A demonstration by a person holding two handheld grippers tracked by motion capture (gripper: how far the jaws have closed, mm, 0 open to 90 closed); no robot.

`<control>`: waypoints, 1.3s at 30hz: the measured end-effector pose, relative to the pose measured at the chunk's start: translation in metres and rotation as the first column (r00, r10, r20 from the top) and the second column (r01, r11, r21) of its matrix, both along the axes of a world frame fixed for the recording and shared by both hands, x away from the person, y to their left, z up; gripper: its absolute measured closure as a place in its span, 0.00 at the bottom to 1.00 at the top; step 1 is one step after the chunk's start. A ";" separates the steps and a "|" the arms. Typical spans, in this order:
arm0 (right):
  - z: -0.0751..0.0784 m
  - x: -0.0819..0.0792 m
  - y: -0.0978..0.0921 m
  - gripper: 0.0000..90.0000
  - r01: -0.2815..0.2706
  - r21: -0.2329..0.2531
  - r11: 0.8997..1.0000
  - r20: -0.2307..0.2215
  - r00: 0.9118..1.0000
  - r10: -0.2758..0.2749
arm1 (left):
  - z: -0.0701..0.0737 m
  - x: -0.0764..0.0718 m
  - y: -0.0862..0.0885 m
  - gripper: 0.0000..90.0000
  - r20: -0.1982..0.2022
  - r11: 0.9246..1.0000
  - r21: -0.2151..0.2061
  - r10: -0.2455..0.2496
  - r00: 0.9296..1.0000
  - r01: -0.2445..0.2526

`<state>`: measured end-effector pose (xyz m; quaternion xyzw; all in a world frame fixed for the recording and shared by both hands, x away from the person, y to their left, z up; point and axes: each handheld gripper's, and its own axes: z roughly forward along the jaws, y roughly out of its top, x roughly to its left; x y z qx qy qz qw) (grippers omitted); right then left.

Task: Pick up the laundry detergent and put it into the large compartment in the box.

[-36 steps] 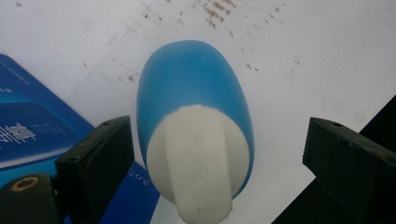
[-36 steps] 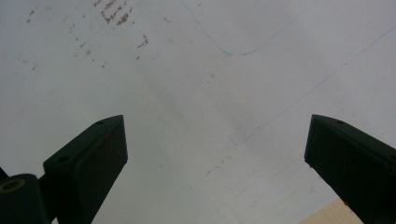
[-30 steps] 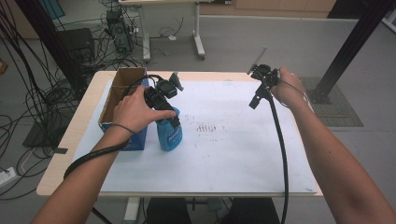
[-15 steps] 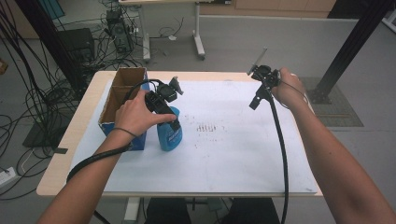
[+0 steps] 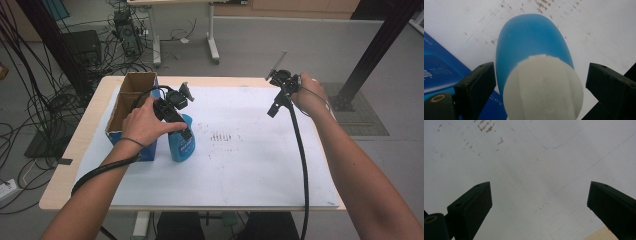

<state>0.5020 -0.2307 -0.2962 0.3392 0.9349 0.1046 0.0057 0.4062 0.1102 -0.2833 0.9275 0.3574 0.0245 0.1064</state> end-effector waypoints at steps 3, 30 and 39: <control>0.000 0.000 0.000 0.06 0.000 0.000 1.000 -0.001 1.000 0.000 | 0.000 0.000 0.000 0.10 0.000 1.000 -0.001 -0.001 1.000 0.001; 0.001 -0.002 0.002 0.06 -0.003 0.002 1.000 0.000 1.000 0.003 | 0.003 -0.002 0.001 0.10 0.003 1.000 -0.010 0.005 1.000 -0.005; 0.002 -0.001 0.002 0.06 -0.004 -0.003 1.000 0.003 1.000 0.004 | 0.003 -0.002 0.001 0.10 0.005 1.000 -0.007 0.006 1.000 -0.006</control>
